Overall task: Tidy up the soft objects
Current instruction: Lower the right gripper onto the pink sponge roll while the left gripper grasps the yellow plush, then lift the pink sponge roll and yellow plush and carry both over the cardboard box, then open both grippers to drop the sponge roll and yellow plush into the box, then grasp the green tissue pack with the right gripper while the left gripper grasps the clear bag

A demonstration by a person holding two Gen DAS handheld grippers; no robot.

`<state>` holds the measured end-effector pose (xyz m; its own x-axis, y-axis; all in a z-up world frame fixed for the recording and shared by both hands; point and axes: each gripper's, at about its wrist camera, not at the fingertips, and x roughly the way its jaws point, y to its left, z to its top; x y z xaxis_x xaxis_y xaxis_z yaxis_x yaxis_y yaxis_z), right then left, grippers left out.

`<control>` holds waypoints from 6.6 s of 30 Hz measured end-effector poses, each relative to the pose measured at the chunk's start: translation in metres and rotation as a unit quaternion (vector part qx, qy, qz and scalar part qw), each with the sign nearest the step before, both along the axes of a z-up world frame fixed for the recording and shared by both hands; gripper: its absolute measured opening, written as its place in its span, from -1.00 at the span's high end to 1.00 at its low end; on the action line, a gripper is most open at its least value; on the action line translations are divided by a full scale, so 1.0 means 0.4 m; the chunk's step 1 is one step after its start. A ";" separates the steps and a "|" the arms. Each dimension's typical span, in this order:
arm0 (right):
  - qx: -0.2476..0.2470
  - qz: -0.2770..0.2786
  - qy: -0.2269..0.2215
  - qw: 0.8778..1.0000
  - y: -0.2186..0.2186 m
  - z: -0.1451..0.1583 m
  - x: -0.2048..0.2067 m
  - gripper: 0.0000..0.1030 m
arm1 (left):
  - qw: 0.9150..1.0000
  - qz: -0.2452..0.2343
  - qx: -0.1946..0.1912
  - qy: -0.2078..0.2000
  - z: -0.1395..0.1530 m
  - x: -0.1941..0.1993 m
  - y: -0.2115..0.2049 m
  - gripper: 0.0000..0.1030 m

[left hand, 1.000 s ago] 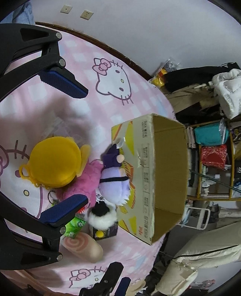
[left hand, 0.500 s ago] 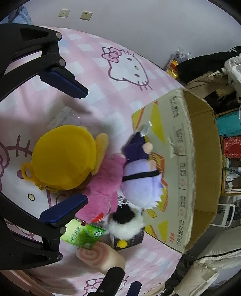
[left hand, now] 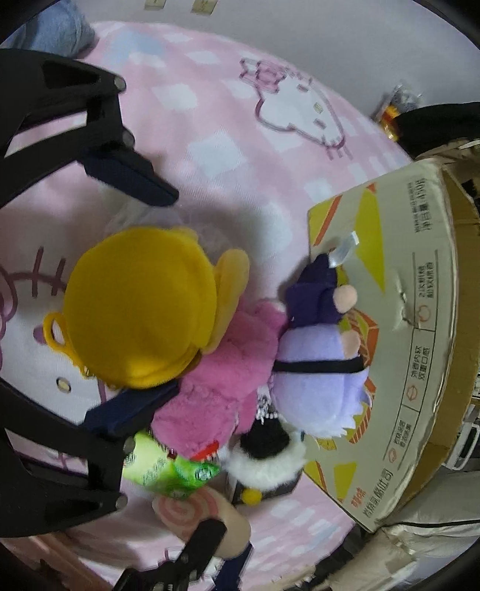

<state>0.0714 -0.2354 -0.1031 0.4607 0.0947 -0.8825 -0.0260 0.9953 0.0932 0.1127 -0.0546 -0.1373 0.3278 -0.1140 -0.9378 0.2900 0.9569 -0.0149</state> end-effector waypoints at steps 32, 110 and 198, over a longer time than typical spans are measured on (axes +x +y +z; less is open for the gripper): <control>0.014 -0.019 -0.204 0.979 -0.017 0.188 -0.116 0.20 | 0.966 0.015 -0.036 -0.256 0.263 -0.158 0.069 -0.37; 0.022 0.000 -0.356 0.934 -0.028 0.270 0.165 0.18 | 0.913 0.002 -0.044 -0.404 0.348 0.142 0.004 -0.39; 0.018 0.003 -0.224 0.975 0.025 0.228 -0.086 -1.00 | 0.979 -0.008 0.048 -0.197 0.268 -0.040 0.117 -0.97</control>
